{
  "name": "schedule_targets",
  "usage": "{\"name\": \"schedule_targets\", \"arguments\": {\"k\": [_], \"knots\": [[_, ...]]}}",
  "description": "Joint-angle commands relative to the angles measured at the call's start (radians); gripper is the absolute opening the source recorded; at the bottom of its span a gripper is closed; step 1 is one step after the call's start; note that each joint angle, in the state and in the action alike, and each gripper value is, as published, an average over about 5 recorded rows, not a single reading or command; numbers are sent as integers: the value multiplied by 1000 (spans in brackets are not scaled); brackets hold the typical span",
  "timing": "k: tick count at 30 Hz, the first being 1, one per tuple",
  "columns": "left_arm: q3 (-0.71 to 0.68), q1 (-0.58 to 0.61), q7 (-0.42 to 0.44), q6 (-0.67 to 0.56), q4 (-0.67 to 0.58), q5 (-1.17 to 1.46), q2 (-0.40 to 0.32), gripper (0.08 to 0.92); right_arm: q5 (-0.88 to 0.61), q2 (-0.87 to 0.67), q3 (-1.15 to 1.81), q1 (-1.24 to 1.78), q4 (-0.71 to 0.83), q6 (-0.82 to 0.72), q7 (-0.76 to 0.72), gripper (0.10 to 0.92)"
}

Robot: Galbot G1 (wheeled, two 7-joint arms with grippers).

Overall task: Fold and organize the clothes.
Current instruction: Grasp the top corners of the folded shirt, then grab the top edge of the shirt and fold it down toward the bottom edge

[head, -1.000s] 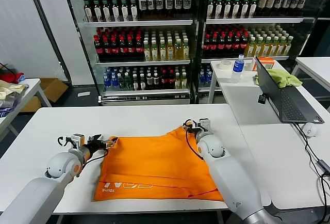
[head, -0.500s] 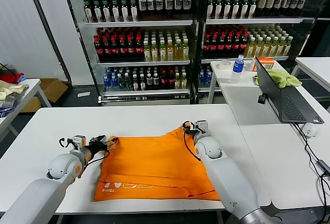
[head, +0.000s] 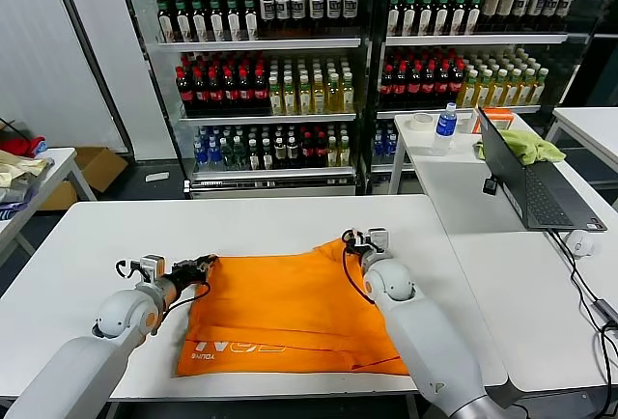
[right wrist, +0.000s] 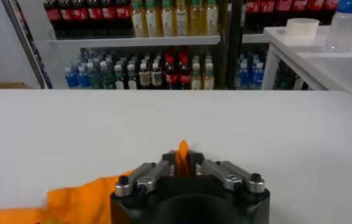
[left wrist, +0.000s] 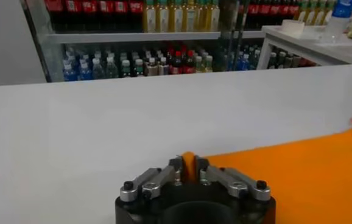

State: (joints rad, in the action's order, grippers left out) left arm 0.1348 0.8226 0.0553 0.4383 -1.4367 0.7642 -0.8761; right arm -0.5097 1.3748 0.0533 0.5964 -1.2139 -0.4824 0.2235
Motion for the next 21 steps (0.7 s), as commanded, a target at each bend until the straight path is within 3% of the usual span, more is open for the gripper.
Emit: {"name": "schedule_targets", "arguments": {"k": [1, 5, 13, 21], "knots": [[4, 3, -9, -27, -11, 23, 4, 145, -19, -21, 19, 47, -118, 36, -2, 157], [19, 34, -23, -53, -65, 73, 25, 84, -74, -62, 19, 86, -247, -7, 21, 106], [82, 178, -35, -78, -237, 109, 80, 82, -96, -165, 37, 250, -525, -84, 56, 106], [138, 308, -45, -104, -339, 116, 113, 82, -88, -235, 113, 470, -709, -91, 80, 106]]}}
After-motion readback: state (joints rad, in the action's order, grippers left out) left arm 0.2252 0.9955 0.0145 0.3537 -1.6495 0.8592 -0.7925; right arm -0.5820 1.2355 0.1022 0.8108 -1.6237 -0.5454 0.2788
